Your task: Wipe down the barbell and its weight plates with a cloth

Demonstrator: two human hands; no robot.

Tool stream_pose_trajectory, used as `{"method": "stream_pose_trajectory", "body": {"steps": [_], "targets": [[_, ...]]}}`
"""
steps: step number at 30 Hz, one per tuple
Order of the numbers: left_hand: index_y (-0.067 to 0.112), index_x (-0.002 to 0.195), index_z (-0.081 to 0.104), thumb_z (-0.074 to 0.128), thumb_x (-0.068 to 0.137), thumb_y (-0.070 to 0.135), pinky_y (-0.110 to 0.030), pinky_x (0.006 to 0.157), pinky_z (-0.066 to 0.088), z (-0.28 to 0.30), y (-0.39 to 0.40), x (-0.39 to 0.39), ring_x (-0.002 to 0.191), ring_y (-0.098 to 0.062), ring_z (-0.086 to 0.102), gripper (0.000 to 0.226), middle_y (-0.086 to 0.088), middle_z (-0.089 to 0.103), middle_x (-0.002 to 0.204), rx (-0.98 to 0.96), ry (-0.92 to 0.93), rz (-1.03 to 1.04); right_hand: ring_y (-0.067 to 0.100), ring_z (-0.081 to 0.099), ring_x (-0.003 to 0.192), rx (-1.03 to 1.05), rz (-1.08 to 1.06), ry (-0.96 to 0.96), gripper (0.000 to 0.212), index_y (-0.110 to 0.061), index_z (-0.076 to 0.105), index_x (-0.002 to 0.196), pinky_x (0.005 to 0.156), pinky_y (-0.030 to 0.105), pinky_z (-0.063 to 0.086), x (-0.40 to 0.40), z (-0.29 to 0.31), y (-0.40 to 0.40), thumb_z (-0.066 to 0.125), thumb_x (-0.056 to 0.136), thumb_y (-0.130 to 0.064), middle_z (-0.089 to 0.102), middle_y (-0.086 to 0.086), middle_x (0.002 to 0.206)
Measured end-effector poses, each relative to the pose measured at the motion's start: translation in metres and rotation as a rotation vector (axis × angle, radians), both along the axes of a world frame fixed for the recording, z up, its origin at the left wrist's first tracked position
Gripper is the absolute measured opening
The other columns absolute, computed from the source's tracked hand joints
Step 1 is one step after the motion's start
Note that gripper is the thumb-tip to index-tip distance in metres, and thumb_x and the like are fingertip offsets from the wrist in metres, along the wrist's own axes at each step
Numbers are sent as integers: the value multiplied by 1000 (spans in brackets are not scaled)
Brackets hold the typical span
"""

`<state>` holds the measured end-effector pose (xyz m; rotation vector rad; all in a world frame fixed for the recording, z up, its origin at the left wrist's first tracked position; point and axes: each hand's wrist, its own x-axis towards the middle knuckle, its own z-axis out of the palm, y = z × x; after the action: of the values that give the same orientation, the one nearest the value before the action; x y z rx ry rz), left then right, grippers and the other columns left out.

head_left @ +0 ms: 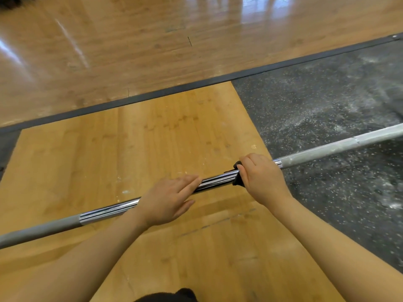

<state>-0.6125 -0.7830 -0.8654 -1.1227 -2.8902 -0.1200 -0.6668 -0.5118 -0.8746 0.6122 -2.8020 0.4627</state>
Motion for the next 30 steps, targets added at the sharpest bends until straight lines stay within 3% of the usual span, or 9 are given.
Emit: {"method": "stream_pose_trajectory", "body": {"steps": [7, 14, 18, 22, 23, 26, 30], "targets": [[1, 138, 50, 40, 99, 38, -37, 89, 54, -4, 6, 22, 117, -30, 60, 55, -16, 54, 139, 5, -5, 15, 28, 57, 71, -11, 34, 34, 39, -4, 68, 96, 63, 40, 50, 22, 0, 11, 35, 98, -26, 63, 9, 83], [6, 138, 52, 38, 98, 41, -35, 95, 52, -1, 14, 50, 126, -24, 55, 55, -11, 51, 143, -46, 3, 23, 29, 58, 84, 95, 167, -161, 41, -7, 67, 107, 73, 42, 50, 35, 10, 29, 33, 99, -29, 63, 8, 96], [12, 142, 49, 34, 100, 44, -39, 108, 38, 2, 17, 65, 135, -23, 44, 55, -6, 47, 147, -95, 11, 28, 29, 58, 86, 80, 200, -215, 49, -8, 67, 104, 75, 42, 50, 39, 14, 32, 26, 99, -34, 64, 7, 96], [13, 142, 47, 20, 104, 45, -40, 111, 26, 6, 9, 75, 137, -25, 42, 57, -7, 45, 148, 9, -12, 329, 27, 62, 78, 77, 240, -154, 14, -8, 68, 96, 66, 37, 54, 43, 18, 24, 59, 93, -18, 65, 5, 87], [12, 141, 48, 17, 104, 45, -39, 112, 25, 5, 7, 79, 136, -25, 43, 59, -7, 46, 147, 41, -25, 425, 26, 62, 81, 46, 247, -182, 13, -9, 68, 98, 68, 37, 54, 43, 17, 20, 60, 93, -17, 65, 4, 89], [8, 136, 55, 16, 103, 45, -38, 111, 24, 2, 10, 90, 132, -24, 47, 62, -9, 50, 144, 62, -70, 548, 21, 54, 95, -50, 241, -289, 32, -15, 64, 111, 80, 37, 49, 49, 14, 1, 37, 102, -32, 61, 0, 103], [10, 133, 57, 20, 103, 43, -37, 112, 24, -1, 16, 102, 129, -23, 50, 58, -8, 52, 142, 17, -101, 533, 24, 54, 96, 40, 367, -346, 35, -15, 61, 110, 79, 42, 48, 77, 7, -38, 34, 104, -36, 58, 3, 104]]}}
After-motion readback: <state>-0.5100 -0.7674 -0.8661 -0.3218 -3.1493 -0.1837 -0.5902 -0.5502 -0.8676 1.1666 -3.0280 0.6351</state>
